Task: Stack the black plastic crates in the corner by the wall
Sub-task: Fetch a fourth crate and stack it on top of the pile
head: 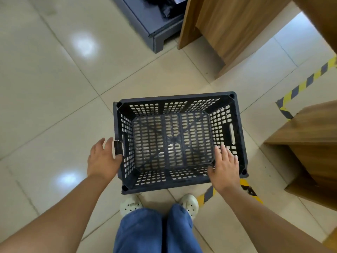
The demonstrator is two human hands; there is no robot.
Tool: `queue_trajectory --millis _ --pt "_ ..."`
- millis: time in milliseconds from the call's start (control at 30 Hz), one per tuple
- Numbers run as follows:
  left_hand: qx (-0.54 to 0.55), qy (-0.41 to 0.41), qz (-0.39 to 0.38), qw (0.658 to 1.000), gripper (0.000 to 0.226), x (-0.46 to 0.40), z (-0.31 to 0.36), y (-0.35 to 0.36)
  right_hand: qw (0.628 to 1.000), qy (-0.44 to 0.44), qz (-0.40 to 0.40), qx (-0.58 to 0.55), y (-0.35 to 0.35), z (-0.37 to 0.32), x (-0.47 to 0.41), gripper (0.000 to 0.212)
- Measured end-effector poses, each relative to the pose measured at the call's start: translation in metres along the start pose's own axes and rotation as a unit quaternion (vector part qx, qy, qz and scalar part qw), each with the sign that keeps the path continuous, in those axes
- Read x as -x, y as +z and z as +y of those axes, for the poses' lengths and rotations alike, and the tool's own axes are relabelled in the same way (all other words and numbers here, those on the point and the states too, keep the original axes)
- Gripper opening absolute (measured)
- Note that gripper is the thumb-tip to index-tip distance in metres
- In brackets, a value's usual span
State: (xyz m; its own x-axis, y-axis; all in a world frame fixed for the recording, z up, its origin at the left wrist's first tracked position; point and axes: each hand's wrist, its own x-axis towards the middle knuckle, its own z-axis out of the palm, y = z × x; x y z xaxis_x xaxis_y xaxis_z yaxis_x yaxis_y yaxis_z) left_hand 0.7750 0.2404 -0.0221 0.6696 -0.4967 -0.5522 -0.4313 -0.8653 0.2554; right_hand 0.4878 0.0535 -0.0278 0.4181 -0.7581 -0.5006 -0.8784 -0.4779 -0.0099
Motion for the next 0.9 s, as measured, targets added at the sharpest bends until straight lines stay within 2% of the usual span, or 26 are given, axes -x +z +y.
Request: queue_trajectory --millis 67,200,233,333,400,500,533,667,900 --pt "0.105 -0.072 -0.021 0.992 0.069 -0.007 0.006 0.0 1.0 0.01 0.002 0.003 -0.007 0.013 -0.014 0.067" --pt "0.208 -0.099 -0.047 0.972 0.08 -0.022 0.011 0.006 0.999 0.037 -0.01 -0.008 -0.016 0.034 -0.041 0.073" --pt "0.258 -0.106 -0.047 0.959 0.077 -0.024 0.014 0.007 0.999 0.048 -0.017 -0.016 -0.017 0.037 -0.047 0.075" --pt "0.42 -0.139 -0.034 0.896 0.045 -0.029 0.027 0.009 0.996 0.072 -0.029 -0.05 -0.02 0.043 -0.065 0.082" --pt "0.493 -0.182 -0.021 0.85 0.038 -0.031 0.035 0.009 0.992 0.086 -0.031 -0.083 -0.02 0.044 -0.074 0.083" --pt "0.585 -0.247 -0.006 0.772 0.04 -0.037 0.031 0.01 0.986 0.108 -0.032 -0.124 -0.02 0.043 -0.084 0.081" --pt "0.593 -0.262 -0.005 0.761 0.047 -0.04 0.028 0.011 0.984 0.112 -0.033 -0.133 -0.022 0.042 -0.086 0.08" --pt "0.591 -0.273 -0.031 0.758 0.053 -0.045 0.021 0.013 0.98 0.122 -0.045 -0.154 -0.03 0.042 -0.092 0.078" --pt "0.598 -0.306 -0.063 0.738 0.057 -0.04 0.005 -0.012 0.952 0.144 -0.034 -0.267 -0.057 0.04 -0.083 0.062"
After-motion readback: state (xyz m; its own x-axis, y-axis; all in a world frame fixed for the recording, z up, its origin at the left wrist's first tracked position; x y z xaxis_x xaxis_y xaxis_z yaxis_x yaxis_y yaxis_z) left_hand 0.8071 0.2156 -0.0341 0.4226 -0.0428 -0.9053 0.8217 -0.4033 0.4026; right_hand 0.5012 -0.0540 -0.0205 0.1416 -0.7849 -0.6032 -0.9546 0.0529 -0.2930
